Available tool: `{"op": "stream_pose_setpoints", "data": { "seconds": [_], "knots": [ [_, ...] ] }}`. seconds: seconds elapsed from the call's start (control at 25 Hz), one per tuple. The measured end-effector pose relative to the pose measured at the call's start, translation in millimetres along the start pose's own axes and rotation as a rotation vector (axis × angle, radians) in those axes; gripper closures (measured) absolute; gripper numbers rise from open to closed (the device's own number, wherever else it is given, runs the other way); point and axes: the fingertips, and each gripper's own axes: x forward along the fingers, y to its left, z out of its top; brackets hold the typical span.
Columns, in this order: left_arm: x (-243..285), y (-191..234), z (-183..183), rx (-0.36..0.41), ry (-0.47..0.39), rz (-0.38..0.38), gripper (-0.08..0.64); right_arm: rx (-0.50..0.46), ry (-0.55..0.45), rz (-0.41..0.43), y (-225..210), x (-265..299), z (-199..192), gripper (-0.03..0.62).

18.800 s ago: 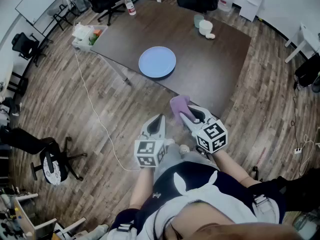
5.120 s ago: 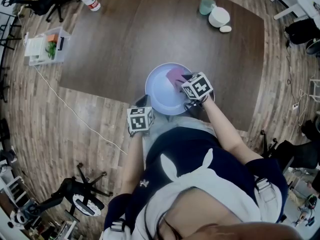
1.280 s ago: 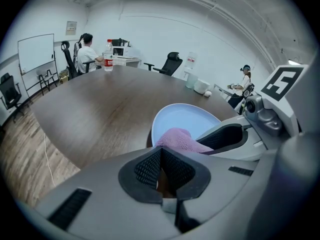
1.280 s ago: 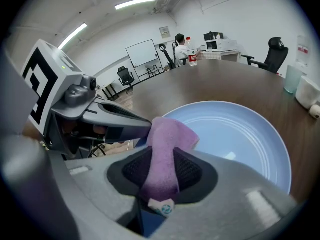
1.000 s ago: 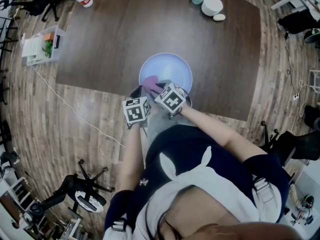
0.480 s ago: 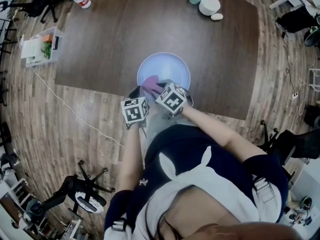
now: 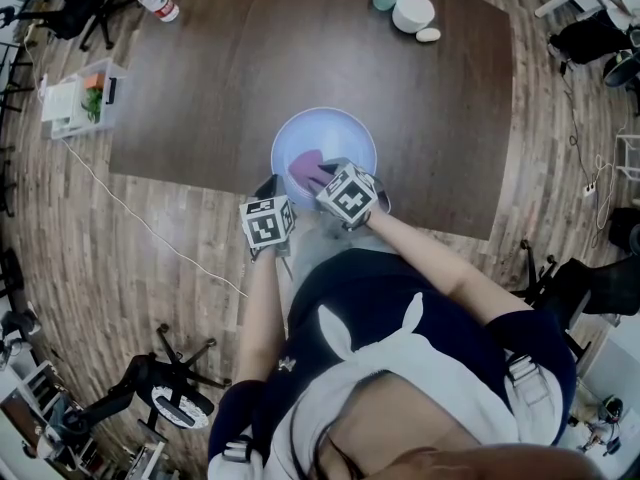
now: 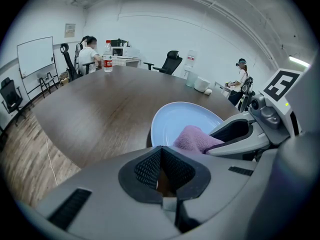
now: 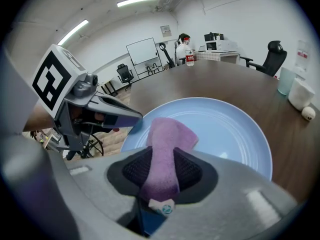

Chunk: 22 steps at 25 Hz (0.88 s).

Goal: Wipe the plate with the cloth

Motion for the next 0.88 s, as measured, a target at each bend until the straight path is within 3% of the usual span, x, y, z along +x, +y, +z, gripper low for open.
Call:
{"op": "stream_pose_setpoints", "data": {
  "seconds": [0.88],
  "knots": [
    [3.2,-3.8,-0.6,0.044,0.019,-0.008,0.554,0.076,-0.030,-0.055,-45.6,-14.8,-15.9,0.466]
  ]
}}
